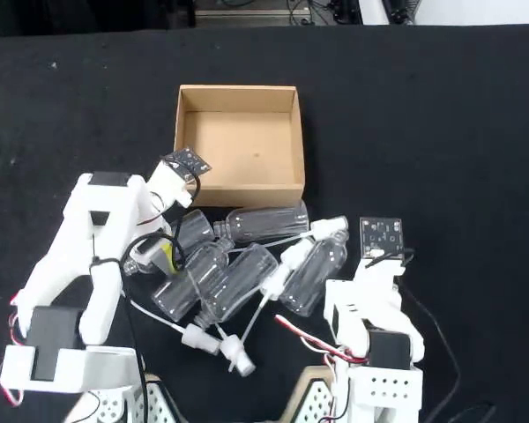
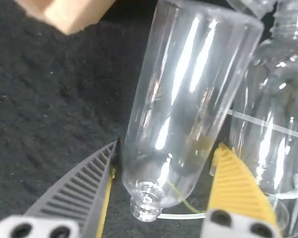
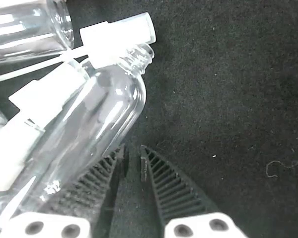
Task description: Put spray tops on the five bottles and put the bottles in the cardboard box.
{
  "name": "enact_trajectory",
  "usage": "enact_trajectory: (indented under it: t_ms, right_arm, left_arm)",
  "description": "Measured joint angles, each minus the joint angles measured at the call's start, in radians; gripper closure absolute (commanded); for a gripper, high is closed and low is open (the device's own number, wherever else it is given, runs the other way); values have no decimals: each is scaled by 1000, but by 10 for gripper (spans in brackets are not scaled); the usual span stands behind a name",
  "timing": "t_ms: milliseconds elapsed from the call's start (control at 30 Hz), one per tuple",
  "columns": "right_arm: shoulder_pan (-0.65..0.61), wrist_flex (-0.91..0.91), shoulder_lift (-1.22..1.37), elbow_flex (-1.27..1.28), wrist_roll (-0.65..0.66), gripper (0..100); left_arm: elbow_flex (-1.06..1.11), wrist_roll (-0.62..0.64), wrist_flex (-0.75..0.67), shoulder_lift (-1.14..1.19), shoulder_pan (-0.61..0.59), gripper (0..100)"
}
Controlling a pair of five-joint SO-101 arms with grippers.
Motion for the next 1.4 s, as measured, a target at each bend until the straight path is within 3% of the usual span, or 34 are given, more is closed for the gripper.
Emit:
enact_trajectory:
  t_ms: [167,367,567,833,967,1167,1400]
  right_arm:
    - [0,0,0,0,0,987]
    - [0,0,0,0,0,987]
    - [0,0,0,0,0,987]
    - [0,0,0,0,0,987]
    - [0,0,0,0,0,987]
    - [0,0,0,0,0,987]
    - [0,0,0,0,0,987]
  left_arm:
    - [0,0,2,9,0,727]
    - [0,-2,3,9,-5,863]
    - [0,-2,14,3,-5,873]
    - [-126,-97,318,3,-34,876]
    - [-279,-130,462,3,-130,876]
    - [-393,-92,486,3,-361,876]
    - [-250,186,201,3,-663,873]
